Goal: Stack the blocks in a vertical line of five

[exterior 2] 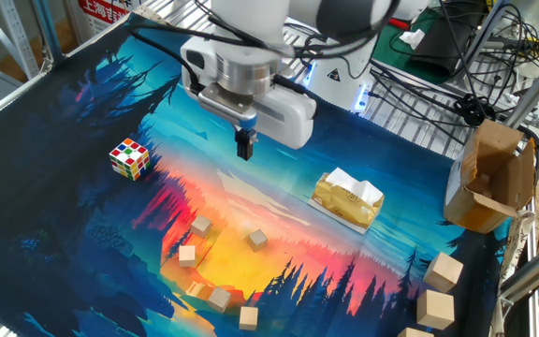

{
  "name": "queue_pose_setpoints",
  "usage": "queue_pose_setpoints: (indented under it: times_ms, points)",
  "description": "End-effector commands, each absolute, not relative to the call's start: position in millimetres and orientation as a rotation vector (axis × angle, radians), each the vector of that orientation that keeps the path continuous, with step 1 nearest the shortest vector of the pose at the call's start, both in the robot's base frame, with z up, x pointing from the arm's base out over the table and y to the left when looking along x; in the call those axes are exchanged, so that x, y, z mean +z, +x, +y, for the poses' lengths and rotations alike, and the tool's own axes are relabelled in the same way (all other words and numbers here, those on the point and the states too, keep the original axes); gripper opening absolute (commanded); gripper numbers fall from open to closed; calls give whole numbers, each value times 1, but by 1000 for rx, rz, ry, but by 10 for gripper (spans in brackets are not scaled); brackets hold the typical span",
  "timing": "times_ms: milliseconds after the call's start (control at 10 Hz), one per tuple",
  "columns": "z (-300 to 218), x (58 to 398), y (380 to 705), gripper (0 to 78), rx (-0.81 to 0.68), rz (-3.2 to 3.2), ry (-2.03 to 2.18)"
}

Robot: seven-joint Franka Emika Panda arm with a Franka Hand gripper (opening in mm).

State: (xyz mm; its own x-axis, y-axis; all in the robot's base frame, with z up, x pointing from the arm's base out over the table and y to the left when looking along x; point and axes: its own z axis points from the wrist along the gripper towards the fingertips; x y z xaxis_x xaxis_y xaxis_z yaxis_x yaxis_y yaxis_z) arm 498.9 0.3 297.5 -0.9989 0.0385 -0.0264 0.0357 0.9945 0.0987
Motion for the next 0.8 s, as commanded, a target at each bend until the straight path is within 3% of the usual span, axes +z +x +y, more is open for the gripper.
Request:
queue_pose_setpoints:
  times_ms: [100, 800]
  points:
    - [0, 299, 499, 0, 157, 3105, 67]
    - [-3, 274, 518, 0, 150, 3098, 49]
